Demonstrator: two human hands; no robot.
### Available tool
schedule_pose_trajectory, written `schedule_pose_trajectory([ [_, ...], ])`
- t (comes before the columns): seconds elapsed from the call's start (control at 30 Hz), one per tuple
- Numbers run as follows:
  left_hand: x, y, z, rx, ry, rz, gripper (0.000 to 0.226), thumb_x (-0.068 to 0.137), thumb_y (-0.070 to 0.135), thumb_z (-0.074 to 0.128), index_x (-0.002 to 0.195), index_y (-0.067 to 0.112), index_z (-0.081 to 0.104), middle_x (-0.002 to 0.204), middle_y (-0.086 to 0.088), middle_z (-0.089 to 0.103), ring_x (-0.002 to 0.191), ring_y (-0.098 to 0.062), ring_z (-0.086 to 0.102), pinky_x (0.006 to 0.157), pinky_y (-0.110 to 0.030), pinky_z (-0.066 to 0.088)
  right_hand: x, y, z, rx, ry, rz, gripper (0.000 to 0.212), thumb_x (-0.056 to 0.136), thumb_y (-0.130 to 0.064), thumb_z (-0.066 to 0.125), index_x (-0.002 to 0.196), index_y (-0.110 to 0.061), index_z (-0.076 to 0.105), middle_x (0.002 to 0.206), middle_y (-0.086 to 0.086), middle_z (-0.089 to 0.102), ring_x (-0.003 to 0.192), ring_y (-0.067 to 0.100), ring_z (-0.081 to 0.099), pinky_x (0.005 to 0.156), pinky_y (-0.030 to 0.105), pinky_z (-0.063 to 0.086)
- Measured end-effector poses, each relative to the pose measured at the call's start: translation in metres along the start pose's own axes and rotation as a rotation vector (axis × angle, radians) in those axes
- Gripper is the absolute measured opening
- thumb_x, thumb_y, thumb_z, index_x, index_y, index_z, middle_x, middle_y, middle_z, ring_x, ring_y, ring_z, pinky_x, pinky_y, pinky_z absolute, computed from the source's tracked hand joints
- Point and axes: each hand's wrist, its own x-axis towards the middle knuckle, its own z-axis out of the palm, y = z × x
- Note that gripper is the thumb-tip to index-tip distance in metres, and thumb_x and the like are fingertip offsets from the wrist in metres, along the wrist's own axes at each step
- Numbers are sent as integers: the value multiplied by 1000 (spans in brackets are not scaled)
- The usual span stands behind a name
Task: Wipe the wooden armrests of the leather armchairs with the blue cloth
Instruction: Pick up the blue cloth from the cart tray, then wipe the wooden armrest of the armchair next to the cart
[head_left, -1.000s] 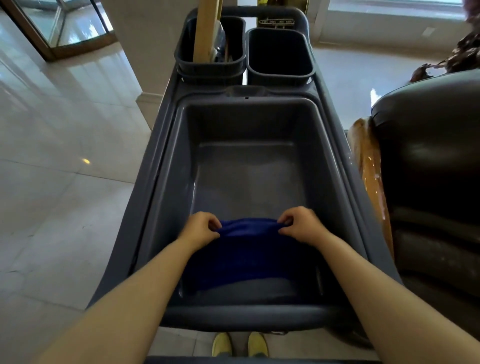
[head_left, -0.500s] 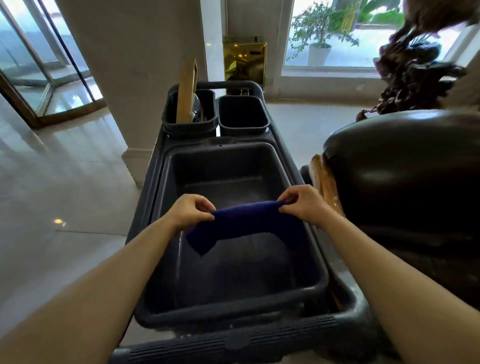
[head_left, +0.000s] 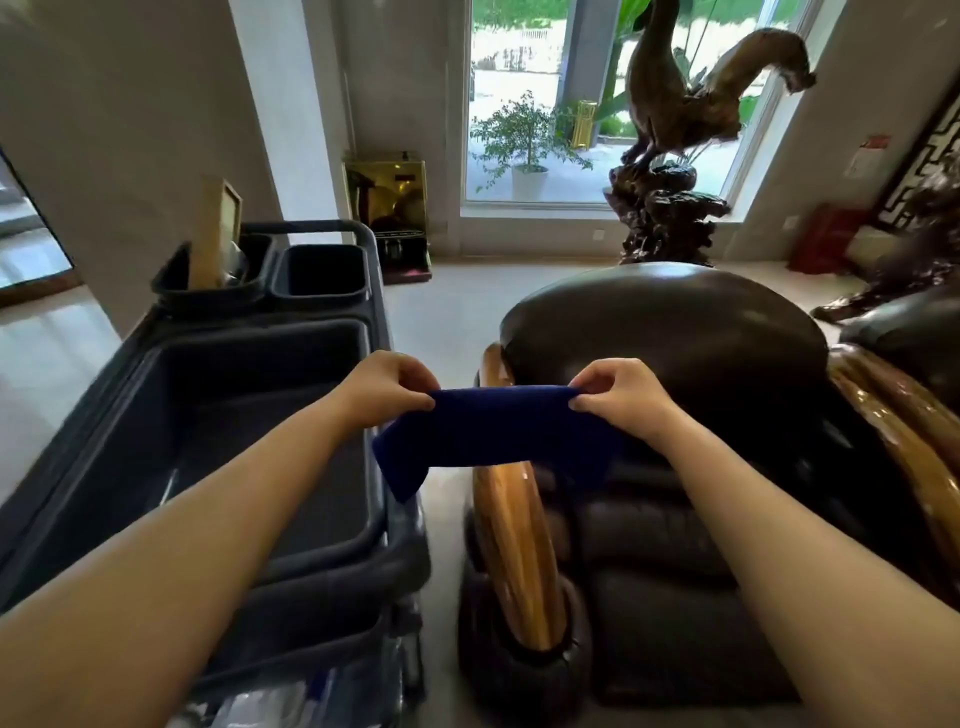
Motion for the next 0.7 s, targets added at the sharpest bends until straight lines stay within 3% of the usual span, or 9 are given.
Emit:
schedule_pose_trajectory([
  [0.17, -2, 38, 90, 13, -36, -55, 16, 75, 1, 63, 83, 15, 67, 80, -2, 68, 79, -16, 64, 71, -25, 49, -28, 73, -45, -32, 1, 52, 27, 67, -13, 74, 58, -36, 63, 59, -16, 63, 55, -11, 57, 45, 3, 37],
  [0.27, -4, 41, 133, 14, -21, -102, 18, 75, 1, 63, 81, 18, 65, 82, -3, 68, 81, -18, 64, 72, -28, 51, -35, 107, -50, -32, -58, 85, 25, 69, -14, 74, 62, -35, 63, 65, -15, 64, 58, -4, 59, 42, 3, 37],
  [0.43, 4, 21, 178, 21, -20, -213, 23, 74, 1, 64, 74, 24, 62, 78, 3, 64, 79, -15, 61, 70, -27, 48, -37, 150, -27, -18, -123, 141, 26, 72, -13, 73, 67, -36, 61, 72, -12, 64, 70, 2, 60, 53, 13, 41],
  [0.57, 22, -16, 211, -30, 44, -305, 20, 73, -1, 63, 79, 18, 66, 82, -3, 68, 79, -16, 62, 71, -26, 48, -28, 181, 4, 8, -140, 192, 24, 75, -14, 71, 71, -35, 60, 75, -13, 64, 72, 2, 60, 55, 14, 42],
  [0.7, 45, -68, 251, -95, 76, -382, 24, 73, -4, 64, 76, 20, 63, 83, -3, 68, 82, -16, 63, 81, -35, 53, -15, 222, 46, 35, -164, 273, 26, 78, -12, 69, 74, -35, 58, 79, -13, 63, 77, 2, 60, 61, 15, 44],
])
